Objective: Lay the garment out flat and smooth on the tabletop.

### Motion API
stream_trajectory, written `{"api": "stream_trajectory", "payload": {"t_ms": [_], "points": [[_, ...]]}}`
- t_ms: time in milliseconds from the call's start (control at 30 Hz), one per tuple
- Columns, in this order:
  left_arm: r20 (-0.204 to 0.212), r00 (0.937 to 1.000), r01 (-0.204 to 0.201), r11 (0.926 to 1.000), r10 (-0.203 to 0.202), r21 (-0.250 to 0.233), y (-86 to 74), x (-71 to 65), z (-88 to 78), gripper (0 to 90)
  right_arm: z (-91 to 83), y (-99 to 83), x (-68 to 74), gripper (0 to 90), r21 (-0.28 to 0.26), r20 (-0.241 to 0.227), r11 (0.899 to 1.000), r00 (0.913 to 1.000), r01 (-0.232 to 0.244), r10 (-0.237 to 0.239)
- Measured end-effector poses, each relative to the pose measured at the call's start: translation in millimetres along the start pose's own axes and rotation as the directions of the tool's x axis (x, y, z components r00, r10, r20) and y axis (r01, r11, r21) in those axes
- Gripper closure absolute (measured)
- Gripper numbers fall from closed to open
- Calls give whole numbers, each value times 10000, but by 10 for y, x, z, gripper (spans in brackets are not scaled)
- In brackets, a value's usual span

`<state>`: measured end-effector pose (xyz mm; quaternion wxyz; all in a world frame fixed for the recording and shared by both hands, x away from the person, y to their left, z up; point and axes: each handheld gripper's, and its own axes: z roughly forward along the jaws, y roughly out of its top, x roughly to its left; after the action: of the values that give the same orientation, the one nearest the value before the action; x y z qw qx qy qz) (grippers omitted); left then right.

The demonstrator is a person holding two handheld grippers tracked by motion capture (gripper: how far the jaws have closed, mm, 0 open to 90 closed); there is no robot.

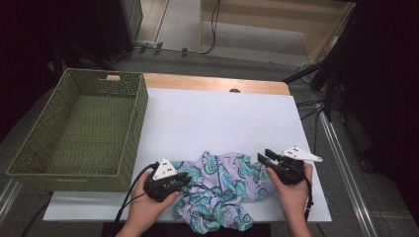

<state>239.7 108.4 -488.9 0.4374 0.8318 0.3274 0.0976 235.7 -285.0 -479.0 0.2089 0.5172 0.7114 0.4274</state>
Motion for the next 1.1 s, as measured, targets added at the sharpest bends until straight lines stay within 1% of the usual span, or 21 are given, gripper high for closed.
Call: {"api": "stream_trajectory", "payload": {"t_ms": [67, 167, 267, 333, 400, 433, 467, 500, 533, 567, 667, 700, 800, 833, 867, 900, 933, 967, 1033, 1067, 1100], "points": [[-310, 9990, 318, 9988, -330, -380, 13, 79, -63, 638, -68, -65, -147, 599, 17, 273, 9996, 9992, -284, 283], [-950, 9933, 619, 9971, -660, -449, 12, 176, -89, 541, -57, -182, -314, 545, 487, 526, 9962, 9962, -721, 695], [-1449, 9864, 779, 9970, -775, -29, -25, 245, -57, 502, 62, -296, -382, 508, 996, 910, 9912, 9928, -868, 778], [-1688, 9822, 876, 9958, -818, 272, -61, 274, -19, 505, 150, -337, -377, 545, 1350, 714, 9875, 9949, -810, 719], [-1749, 9820, 837, 9944, -712, 647, -98, 284, 30, 541, 202, -346, -340, 655, 1583, 273, 9859, 9984, -538, 501], [-1763, 9824, 767, 9941, -621, 773, -117, 277, 51, 587, 214, -344, -308, 755, 1735, 283, 9844, 9993, -288, 242], [-1991, 9792, 541, 9958, -384, 738, -131, 259, 56, 628, 206, -338, -293, 828, 1804, 243, 9833, 9995, -224, 184], [-2121, 9771, 361, 9959, -177, 831, -132, 247, 52, 691, 184, -327, -300, 860, 1823, 199, 9828, 9995, -289, 257], [-1949, 9808, 330, 9936, -114, 1078, -123, 250, 44, 763, 143, -311, -310, 864, 1773, 267, 9834, 9990, -395, 353], [-1893, 9819, 310, 9929, -87, 1152, -123, 249, 42, 817, 90, -296, -326, 866, 1636, 442, 9857, 9984, -411, 343], [-1931, 9812, 186, 9926, 48, 1196, -141, 249, 20, 867, -124, -270, -403, 867, 1103, 1066, 9921, 9932, -591, 473], [-1925, 9813, 192, 9928, 40, 1185, -144, 250, 16, 870, -205, -270, -439, 867, 924, 1344, 9935, 9894, -671, 544], [-2020, 9794, 210, 9925, 37, 1201, -140, 253, 3, 874, -437, -325, -590, 866, 777, 2280, 9897, 9686, -1199, 995], [-2034, 9791, 218, 9925, 31, 1203, -140, 255, -1, 874, -495, -366, -660, 865, 873, 2627, 9856, 9577, -1447, 1173], [-2065, 9784, 202, 9923, 56, 1223, -140, 255, -4, 874, -550, -437, -756, 865, 988, 3107, 9775, 9390, -1861, 1474], [-2081, 9781, 185, 9921, 77, 1238, -141, 255, -8, 874, -577, -487, -814, 865, 1034, 3361, 9724, 9275, -2092, 1638], [-2095, 9778, 175, 9921, 90, 1243, -142, 255, -12, 874, -602, -555, -888, 865, 1110, 3652, 9648, 9127, -2383, 1834], [-2095, 9778, 184, 9922, 79, 1232, -142, 257, -16, 874, -622, -612, -955, 864, 1206, 3778, 9552, 9023, -2703, 2077], [-2057, 9786, 227, 9926, 24, 1193, -142, 262, -20, 874, -648, -687, -1042, 855, 1168, 3758, 9413, 8914, -3168, 2534], [-2006, 9797, 268, 9932, -35, 1137, -139, 263, -23, 873, -654, -698, -1056, 837, 1105, 3736, 9391, 8892, -3254, 2641], [-1914, 9815, 254, 9942, -49, 1047, -135, 265, -31, 869, -658, -691, -1051, 805, 981, 3793, 9428, 8878, -3186, 2605]]}}
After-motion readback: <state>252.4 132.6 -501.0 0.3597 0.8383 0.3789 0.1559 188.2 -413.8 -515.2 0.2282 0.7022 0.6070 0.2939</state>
